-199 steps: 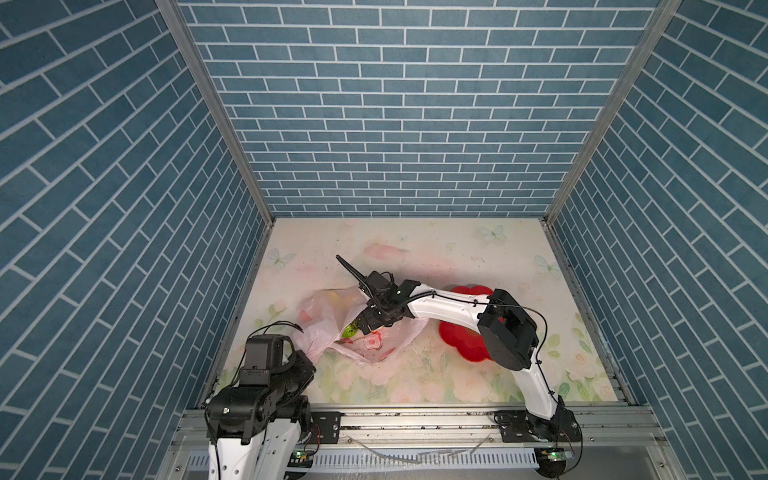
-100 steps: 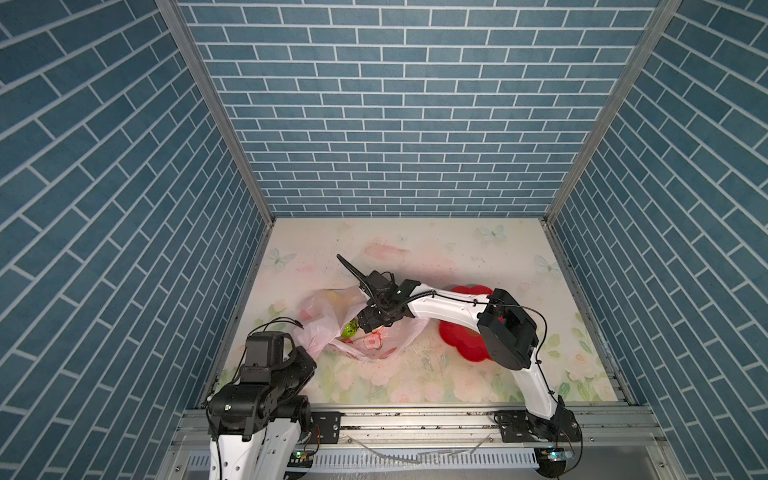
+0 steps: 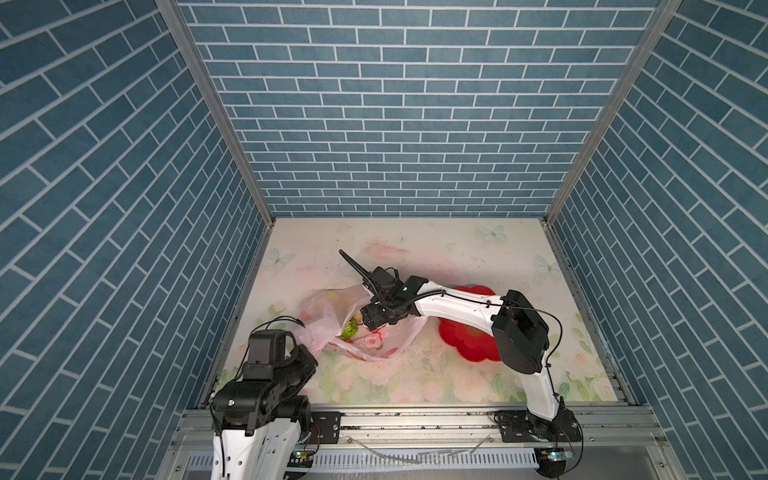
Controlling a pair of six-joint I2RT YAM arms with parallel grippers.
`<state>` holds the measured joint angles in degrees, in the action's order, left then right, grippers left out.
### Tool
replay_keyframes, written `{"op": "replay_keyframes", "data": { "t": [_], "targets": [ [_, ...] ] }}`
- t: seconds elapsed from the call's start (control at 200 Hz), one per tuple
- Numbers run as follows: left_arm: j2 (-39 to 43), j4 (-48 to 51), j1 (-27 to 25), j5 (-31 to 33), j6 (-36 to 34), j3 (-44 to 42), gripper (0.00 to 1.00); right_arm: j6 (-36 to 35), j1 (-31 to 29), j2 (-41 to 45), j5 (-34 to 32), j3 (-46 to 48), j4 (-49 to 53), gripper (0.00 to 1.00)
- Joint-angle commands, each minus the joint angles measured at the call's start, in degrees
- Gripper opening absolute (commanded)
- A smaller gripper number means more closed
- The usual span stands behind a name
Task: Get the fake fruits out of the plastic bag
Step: 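Grasp the cream pear-shaped fruit inside the bag with the right gripper, then carry the cream fruit out of the bag over the red plate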
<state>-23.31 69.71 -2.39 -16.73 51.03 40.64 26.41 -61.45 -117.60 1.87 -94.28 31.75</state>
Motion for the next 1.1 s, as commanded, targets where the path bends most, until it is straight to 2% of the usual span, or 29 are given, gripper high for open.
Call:
{"op": "replay_keyframes", "data": {
  "t": [0.0, 0.32, 0.515, 0.97, 1.095],
  "targets": [
    [-1.4, -3.2, -0.2, 0.4, -0.3, -0.5, 0.0, -2.7, -0.2, 4.3, -0.6, 0.6, 2.9, 0.58],
    [-8.9, -11.6, -0.2, 1.6, -1.0, 3.8, 0.0, -5.1, -0.7, 9.2, 1.5, 0.2, 5.3, 0.55],
    [-12.1, -13.2, -0.2, 2.5, -2.2, 7.0, 0.0, -5.4, -0.6, 11.6, 2.2, -1.5, 5.3, 0.54],
    [-8.1, -12.5, -0.2, 0.3, -1.1, 2.4, 0.0, -5.9, -0.6, 11.0, 1.6, -12.1, 1.2, 0.51],
    [-7.2, -11.7, -0.3, 0.0, -1.1, 2.3, 0.0, -6.4, -0.1, 10.0, -0.7, -16.4, -0.3, 0.5]
  ]
}}
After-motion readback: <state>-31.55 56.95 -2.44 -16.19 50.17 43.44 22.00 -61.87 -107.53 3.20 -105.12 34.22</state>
